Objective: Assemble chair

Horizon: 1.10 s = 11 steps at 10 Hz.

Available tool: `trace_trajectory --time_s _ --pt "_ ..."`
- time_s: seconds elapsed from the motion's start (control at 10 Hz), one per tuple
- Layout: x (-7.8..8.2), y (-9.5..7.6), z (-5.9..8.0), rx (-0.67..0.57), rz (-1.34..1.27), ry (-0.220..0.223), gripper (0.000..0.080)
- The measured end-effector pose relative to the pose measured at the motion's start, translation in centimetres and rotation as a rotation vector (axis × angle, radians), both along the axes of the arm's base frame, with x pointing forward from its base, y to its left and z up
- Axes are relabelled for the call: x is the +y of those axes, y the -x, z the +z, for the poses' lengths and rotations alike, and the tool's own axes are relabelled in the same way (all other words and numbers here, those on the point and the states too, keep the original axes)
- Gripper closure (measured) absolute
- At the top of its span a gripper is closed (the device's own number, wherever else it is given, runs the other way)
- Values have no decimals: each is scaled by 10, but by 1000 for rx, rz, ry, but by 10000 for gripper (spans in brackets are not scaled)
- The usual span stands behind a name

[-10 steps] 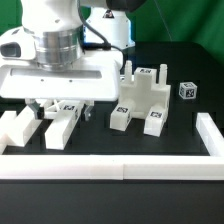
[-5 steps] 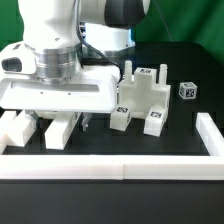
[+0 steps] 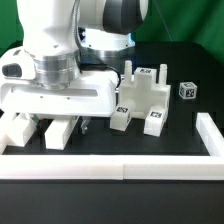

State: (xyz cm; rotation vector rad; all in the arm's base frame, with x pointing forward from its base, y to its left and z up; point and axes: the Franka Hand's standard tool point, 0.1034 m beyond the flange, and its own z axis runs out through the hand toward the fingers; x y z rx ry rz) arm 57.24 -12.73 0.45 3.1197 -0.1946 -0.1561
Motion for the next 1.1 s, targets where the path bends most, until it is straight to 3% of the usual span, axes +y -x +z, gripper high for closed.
trace_trajectory --time_s 0.5,0.7,0.8,0.9,1.1 --pt "3 0 0 1 -22 -7 151" --pt "8 -1 -1 1 -15 -6 396" --pt "10 -1 -1 1 -13 -7 396" --pt "11 -2 0 0 -13 -7 514" --pt "16 -3 0 0 -14 -7 514"
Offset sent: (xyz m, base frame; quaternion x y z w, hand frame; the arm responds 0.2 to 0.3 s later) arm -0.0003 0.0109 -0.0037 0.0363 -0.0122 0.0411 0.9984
